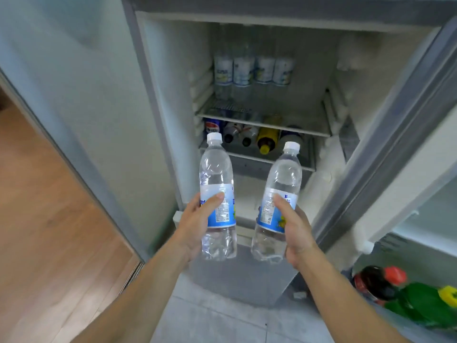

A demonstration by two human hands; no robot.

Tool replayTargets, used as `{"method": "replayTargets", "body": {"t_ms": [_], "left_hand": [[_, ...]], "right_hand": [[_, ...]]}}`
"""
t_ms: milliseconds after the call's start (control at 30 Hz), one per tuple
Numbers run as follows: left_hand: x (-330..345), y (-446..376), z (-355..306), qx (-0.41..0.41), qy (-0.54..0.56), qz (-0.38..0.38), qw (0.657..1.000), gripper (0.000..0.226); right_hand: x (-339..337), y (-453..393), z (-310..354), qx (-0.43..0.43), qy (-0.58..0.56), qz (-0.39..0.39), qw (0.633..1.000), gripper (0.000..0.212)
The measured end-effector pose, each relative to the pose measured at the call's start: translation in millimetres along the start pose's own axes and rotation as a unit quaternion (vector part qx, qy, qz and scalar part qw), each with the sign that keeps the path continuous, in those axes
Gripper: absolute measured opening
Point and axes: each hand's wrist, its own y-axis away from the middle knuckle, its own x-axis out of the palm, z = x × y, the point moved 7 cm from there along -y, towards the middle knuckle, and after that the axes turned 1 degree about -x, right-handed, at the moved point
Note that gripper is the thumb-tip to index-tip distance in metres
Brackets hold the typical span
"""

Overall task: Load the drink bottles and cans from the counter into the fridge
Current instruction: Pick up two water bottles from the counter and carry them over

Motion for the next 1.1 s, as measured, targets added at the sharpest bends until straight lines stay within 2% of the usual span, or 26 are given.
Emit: {"method": "replayTargets", "body": {"t_ms": [200, 267, 367, 433, 600, 767, 900, 1100], "left_hand": [[33.0, -60.6, -55.9, 0.038, 0.008, 0.034, 0.999, 0.026], [45.1, -80.8, -71.7, 0.061, -0.014, 0.040, 0.997, 0.024], [63.3, -114.5, -96.9, 0.102, -0.057, 0.046, 0.992, 0.022], [75.4, -138.1, -115.3, 0.127, -0.072, 0.046, 0.988, 0.028], [96.3, -198.2, -142.1, 0.125, -0.048, 0.027, 0.991, 0.053], [117.6, -248.6, -170.4, 0.175, -0.063, 0.041, 0.982, 0.047], [134.6, -279.1, -198.1, 0.258, -0.109, 0.031, 0.959, 0.057], [162.5, -324.7, -202.9, 0.288, -0.171, 0.043, 0.941, 0.068]], "right_hand": [[14.0, -52.8, 61.7, -0.038, -0.090, -0.030, 0.995, 0.061], [18.3, -67.3, 81.3, -0.067, -0.090, -0.044, 0.993, 0.056], [23.1, -93.4, 110.4, -0.122, -0.086, -0.089, 0.985, 0.031], [25.9, -111.9, 128.8, -0.158, -0.083, -0.117, 0.977, 0.022], [22.0, -159.1, 168.9, -0.217, -0.040, -0.174, 0.960, 0.028], [20.0, -207.9, 204.8, -0.260, -0.010, -0.205, 0.943, 0.037], [18.9, -245.2, 226.6, -0.312, 0.032, -0.206, 0.927, 0.049], [8.5, -302.3, 240.2, -0.315, 0.135, -0.221, 0.913, 0.059]]}}
